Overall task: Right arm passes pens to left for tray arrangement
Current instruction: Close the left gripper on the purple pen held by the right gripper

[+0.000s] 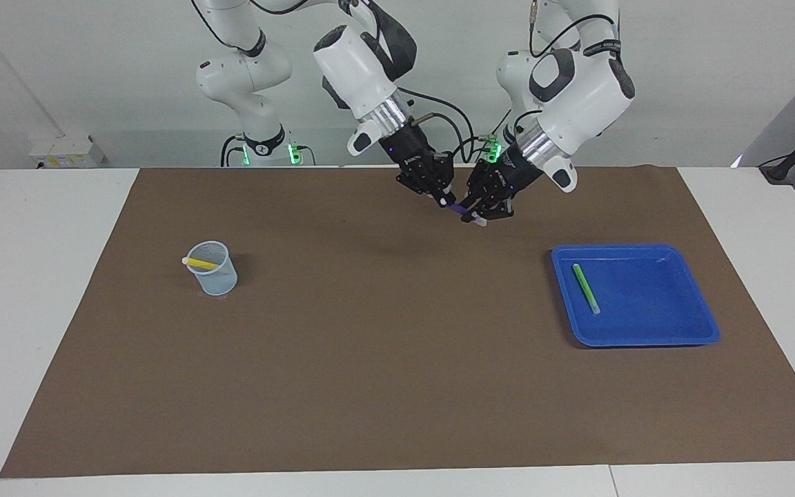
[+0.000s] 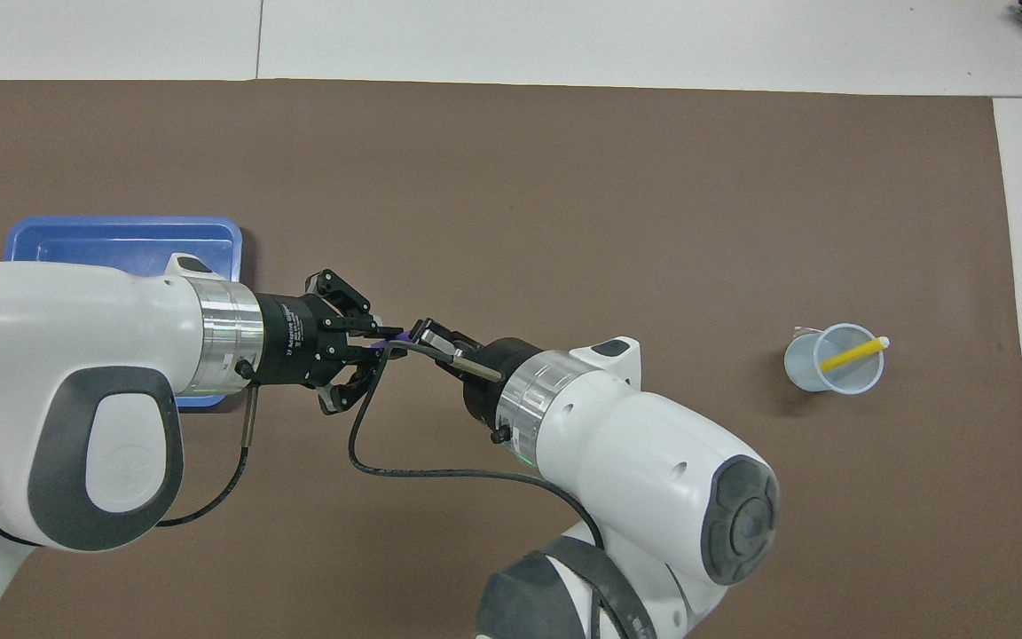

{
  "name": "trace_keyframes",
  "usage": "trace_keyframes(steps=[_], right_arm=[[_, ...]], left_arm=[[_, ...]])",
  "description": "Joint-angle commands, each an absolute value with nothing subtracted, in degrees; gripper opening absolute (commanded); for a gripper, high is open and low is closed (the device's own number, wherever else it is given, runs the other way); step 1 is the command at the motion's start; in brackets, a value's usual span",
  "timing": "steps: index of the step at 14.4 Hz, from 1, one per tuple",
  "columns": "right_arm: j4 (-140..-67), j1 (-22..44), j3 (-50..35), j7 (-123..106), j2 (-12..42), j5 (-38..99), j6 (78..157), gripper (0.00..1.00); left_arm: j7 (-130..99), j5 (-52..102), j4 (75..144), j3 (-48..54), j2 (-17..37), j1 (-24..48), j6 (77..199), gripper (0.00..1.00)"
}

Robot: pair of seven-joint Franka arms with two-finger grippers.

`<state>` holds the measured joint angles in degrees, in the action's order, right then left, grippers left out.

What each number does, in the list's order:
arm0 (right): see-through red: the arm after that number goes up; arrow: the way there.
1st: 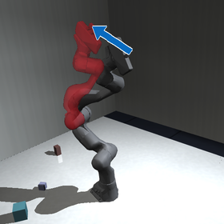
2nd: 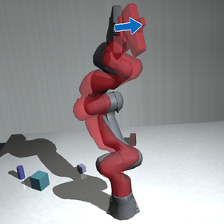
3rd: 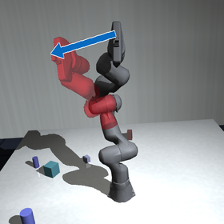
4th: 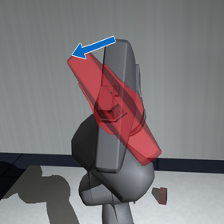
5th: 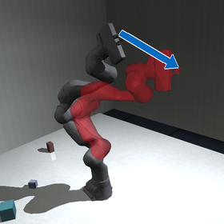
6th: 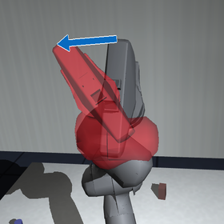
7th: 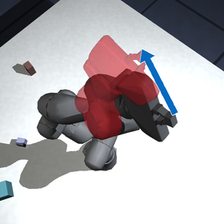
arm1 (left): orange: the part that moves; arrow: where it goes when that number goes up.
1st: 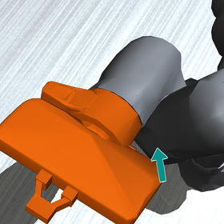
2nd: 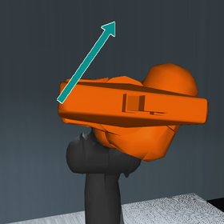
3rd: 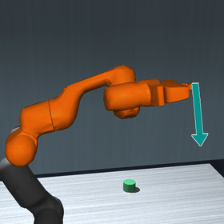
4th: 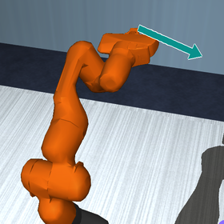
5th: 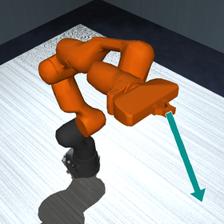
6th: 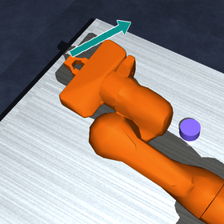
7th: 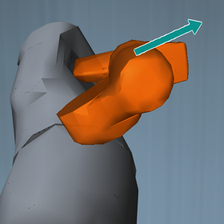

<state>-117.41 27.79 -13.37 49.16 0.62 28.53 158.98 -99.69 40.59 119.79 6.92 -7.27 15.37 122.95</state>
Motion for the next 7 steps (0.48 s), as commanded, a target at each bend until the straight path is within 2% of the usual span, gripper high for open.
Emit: trace_keyframes(steps=[1, 6, 7], right_arm=[[-117.6, 27.6, -13.7, 47.3, 0.7, 30.1, 159.5, 0.00], [-117.2, 27.2, -13.7, 47.5, 0.8, 30.1, 159.2, 0.00], [-117.0, 27.0, -13.7, 47.5, 0.9, 30.1, 158.4, 0.22]], left_arm=[[-99.9, 41.6, 121.5, 6.2, -9.1, 15.6, 123.2, 0.00], [-99.7, 41.5, 121.6, 6.2, -9.8, 15.6, 123.2, 0.00], [-99.8, 41.5, 121.6, 6.2, -9.8, 15.6, 123.2, 0.00]])
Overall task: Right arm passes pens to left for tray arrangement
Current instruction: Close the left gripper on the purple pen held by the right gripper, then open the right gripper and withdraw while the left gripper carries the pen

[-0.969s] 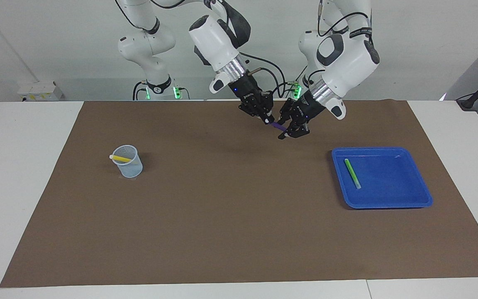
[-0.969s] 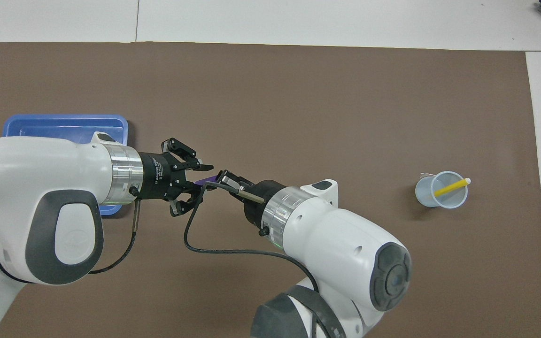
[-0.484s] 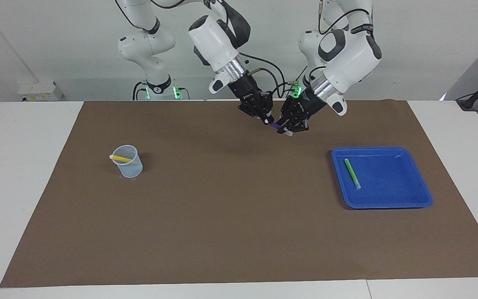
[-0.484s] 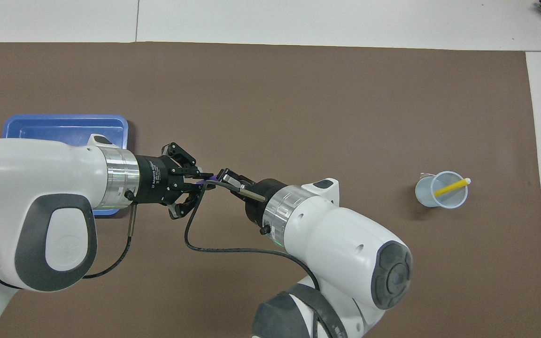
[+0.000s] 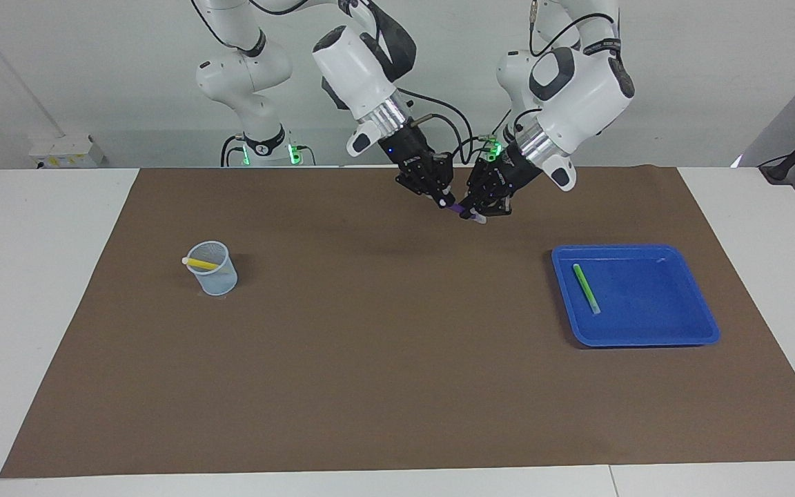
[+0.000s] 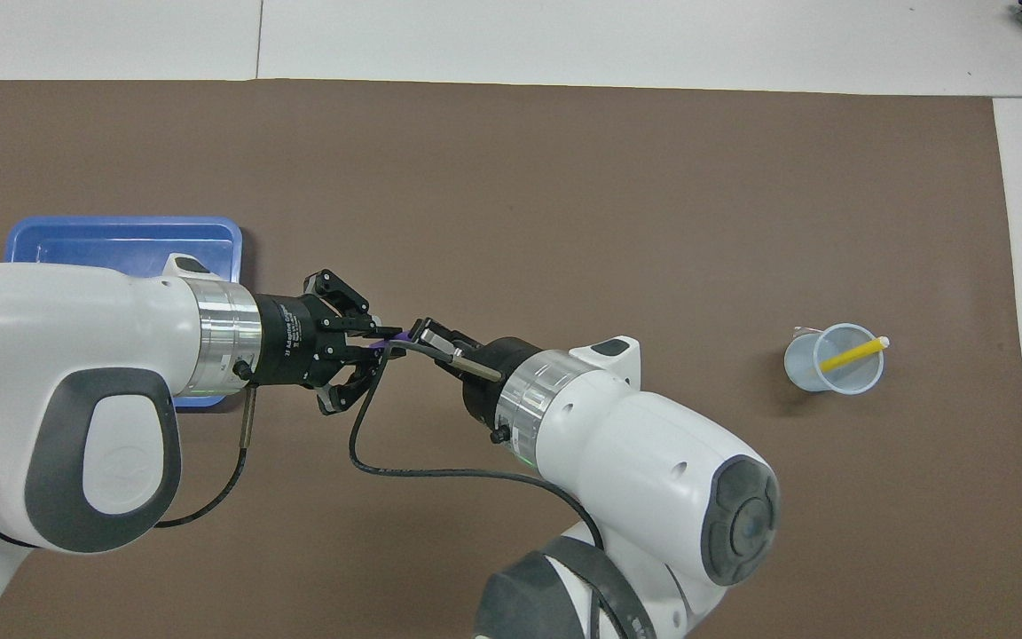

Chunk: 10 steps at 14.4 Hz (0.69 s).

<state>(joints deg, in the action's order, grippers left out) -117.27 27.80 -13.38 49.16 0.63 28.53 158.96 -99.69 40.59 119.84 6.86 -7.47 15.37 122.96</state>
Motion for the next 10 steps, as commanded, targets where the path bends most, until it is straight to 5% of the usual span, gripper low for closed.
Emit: trace_keyframes(steps=[1, 3, 10], right_arm=[[-116.4, 27.0, -13.7, 47.7, 1.1, 30.2, 158.0, 0.45], [-115.9, 26.9, -13.6, 47.6, 1.4, 30.2, 157.8, 1.00], [-114.2, 19.3, -13.4, 23.1, 1.0, 29.4, 142.9, 1.00]], left_arm=[[-99.8, 41.5, 121.6, 6.2, -9.8, 15.6, 123.2, 0.00], [-99.6, 41.5, 121.6, 6.2, -9.8, 15.6, 123.2, 0.00], [-87.1, 41.4, 121.6, 6.0, -9.9, 12.9, 122.1, 0.00]])
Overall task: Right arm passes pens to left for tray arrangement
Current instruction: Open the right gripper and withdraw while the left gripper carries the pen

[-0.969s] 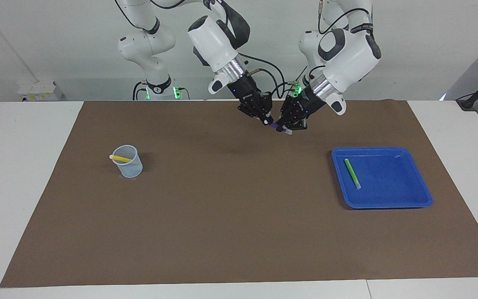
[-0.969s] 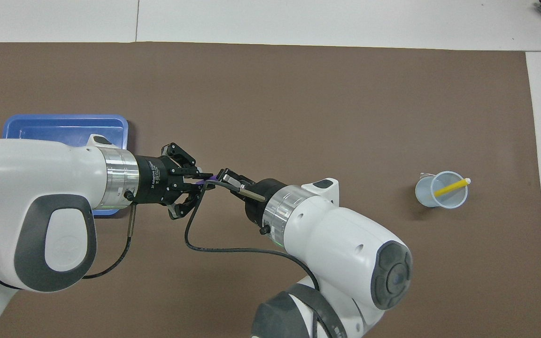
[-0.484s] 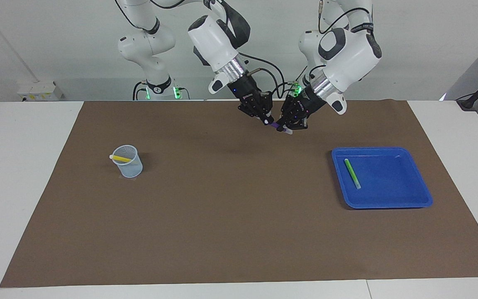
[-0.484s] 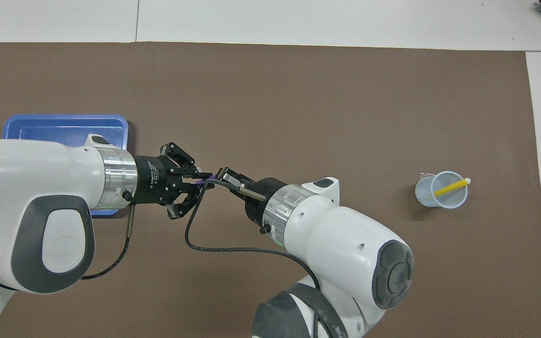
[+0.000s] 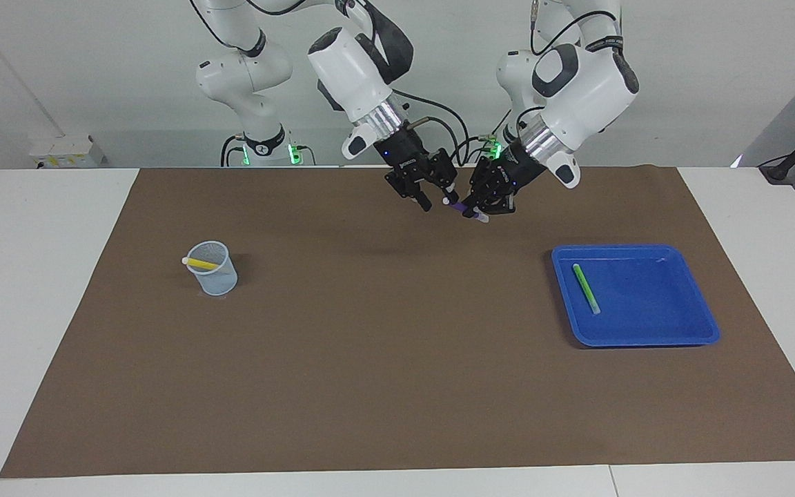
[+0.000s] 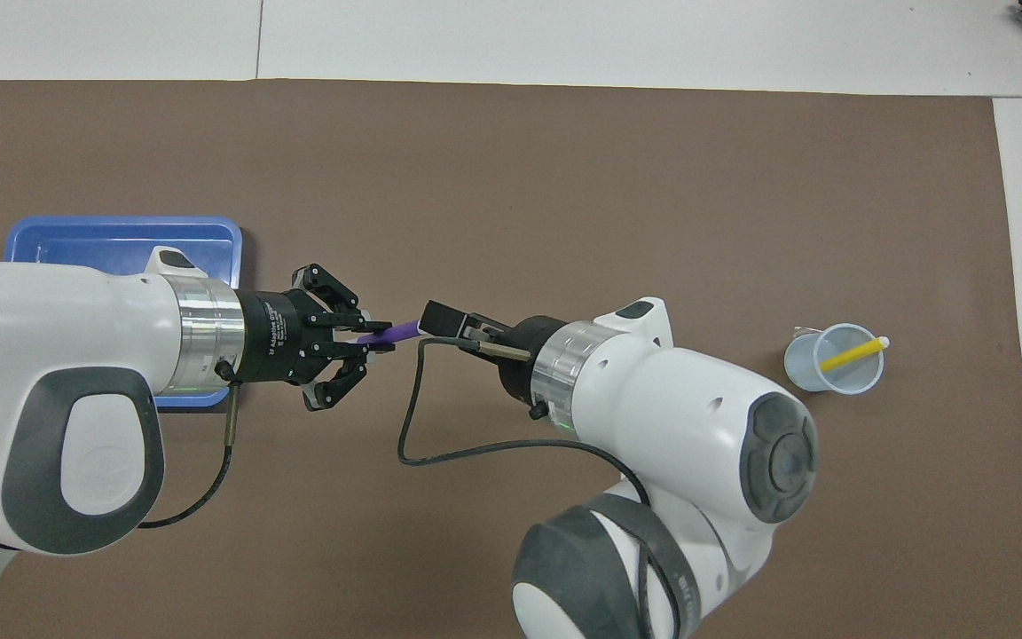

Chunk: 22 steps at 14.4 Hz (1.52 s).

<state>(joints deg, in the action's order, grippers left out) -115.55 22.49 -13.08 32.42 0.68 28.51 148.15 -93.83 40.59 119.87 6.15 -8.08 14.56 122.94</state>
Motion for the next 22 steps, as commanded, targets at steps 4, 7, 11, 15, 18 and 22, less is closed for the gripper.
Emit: trace_keyframes(steps=[4, 7, 11, 15, 18, 22], right_arm=[[-114.5, 12.2, -13.2, 8.5, -0.1, 24.5, 132.0, 1.00], [-114.7, 5.7, -13.3, -6.5, -0.9, 14.4, 123.5, 1.00], [-116.2, -4.1, -13.3, -29.9, -1.6, 6.9, 120.1, 1.00], [-118.7, -13.4, -13.3, -41.6, -2.0, 4.2, 119.6, 0.93], [-121.4, -18.0, -13.2, -40.7, -1.6, 4.1, 120.1, 0.76], [-122.4, -20.7, -13.3, -36.1, -0.5, 2.7, 120.3, 0.69]], left_arm=[[-71.8, 41.3, 121.6, 5.9, -10.8, 6.9, 112.3, 0.00], [-56.7, 41.1, 121.5, 5.6, -11.6, 3.0, 104.9, 0.00], [-36.0, 33.8, 121.1, 5.5, -12.0, -1.1, 96.4, 0.00], [-22.6, 24.8, 121.0, 5.5, -12.2, -1.2, 95.5, 0.00], [-11.4, 19.1, 120.9, 5.4, -12.2, -3.6, 95.5, 0.00], [2.6, 11.4, 120.9, 5.4, -11.5, -6.7, 96.0, 0.00]])
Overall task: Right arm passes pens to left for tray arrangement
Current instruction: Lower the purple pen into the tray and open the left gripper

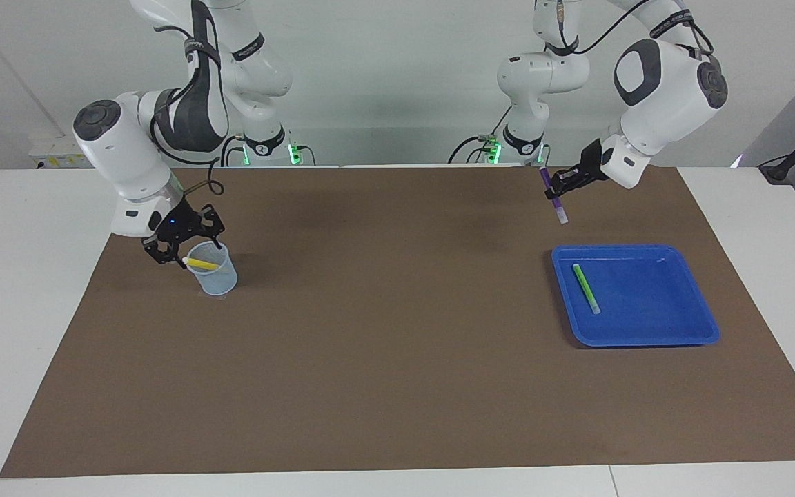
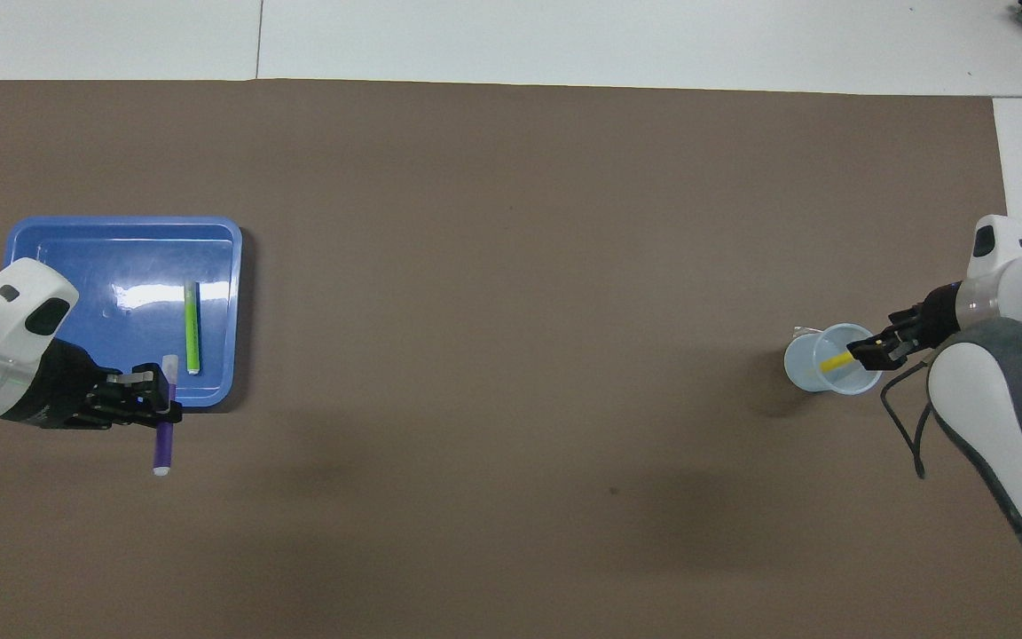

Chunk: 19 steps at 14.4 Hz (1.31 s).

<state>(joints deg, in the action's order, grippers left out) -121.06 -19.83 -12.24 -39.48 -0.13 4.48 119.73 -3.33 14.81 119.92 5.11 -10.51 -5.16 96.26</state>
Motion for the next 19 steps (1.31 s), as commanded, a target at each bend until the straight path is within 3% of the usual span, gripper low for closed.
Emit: trace_keyframes(steps=[1, 8, 11, 13, 16, 19], right_arm=[[-122.9, -20.7, -13.3, -35.5, -0.4, 2.7, 120.7, 0.66], [-123.0, -22.6, -13.3, -33.0, 1.8, 2.7, 120.9, 0.58], [-123.0, -22.6, -13.3, -33.0, 1.8, 2.7, 120.7, 0.44], [-123.0, -22.5, -13.4, -32.9, 1.8, 2.7, 120.2, 0.43], [-122.7, -22.5, -13.4, -32.9, 1.8, 2.8, 120.2, 0.34], [-122.3, -22.6, -13.4, -32.9, 2.1, 2.8, 120.6, 0.33]], left_arm=[[5.9, 9.8, 120.9, 5.4, -11.1, -7.5, 96.5, 0.00], [14.1, 1.9, 120.7, 5.5, -3.3, -11.9, 106.9, 0.00], [14.0, 1.7, 120.8, 5.5, -0.7, -12.1, 111.3, 0.00], [14.0, 1.5, 120.8, 5.5, 1.0, -12.1, 113.1, 0.00], [14.0, 0.1, 120.6, 5.5, 4.6, -12.2, 117.4, 0.00], [13.9, 0.1, 119.7, 5.4, 8.4, -12.4, 122.1, 0.00]])
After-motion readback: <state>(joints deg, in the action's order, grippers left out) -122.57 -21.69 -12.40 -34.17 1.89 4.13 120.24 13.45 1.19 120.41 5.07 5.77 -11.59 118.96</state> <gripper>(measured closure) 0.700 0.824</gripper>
